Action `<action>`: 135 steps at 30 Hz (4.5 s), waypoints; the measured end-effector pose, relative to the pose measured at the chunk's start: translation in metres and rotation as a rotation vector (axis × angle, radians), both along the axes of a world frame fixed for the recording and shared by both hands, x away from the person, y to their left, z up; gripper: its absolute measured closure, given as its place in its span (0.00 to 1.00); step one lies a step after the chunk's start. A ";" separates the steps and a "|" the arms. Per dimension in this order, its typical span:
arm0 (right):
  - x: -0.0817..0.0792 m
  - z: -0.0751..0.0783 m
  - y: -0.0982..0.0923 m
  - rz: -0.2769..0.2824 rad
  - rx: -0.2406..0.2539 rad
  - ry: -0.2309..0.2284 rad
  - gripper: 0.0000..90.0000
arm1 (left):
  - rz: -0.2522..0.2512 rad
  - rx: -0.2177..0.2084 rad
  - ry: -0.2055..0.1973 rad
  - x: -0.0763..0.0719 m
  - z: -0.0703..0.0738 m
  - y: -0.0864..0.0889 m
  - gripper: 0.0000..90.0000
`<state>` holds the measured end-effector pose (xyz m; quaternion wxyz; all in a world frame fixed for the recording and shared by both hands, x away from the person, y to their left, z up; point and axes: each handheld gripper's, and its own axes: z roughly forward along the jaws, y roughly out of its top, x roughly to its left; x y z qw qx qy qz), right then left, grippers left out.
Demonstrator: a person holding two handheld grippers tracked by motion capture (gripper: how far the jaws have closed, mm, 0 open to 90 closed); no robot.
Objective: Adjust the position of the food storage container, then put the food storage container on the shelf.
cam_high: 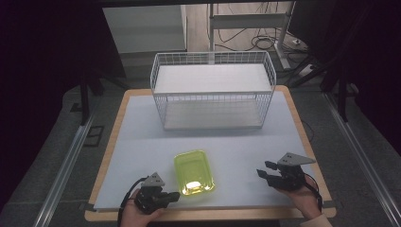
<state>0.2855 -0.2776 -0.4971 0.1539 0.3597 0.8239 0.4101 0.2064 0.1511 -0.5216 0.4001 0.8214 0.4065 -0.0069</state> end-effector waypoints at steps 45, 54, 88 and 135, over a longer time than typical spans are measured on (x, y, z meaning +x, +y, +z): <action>-0.001 0.001 0.000 0.003 0.014 0.011 0.54 | -0.060 0.048 -0.067 0.043 0.000 -0.139 1.00; -0.002 0.000 0.003 0.015 0.008 0.015 0.53 | -0.065 0.010 -0.077 0.041 0.004 -0.138 1.00; -0.001 -0.002 0.005 -0.013 0.110 0.034 0.29 | 0.225 -0.176 0.013 0.044 0.032 0.021 0.39; 0.031 -0.003 0.051 0.013 0.367 0.388 0.53 | 0.160 -0.262 0.172 0.090 0.017 0.002 0.51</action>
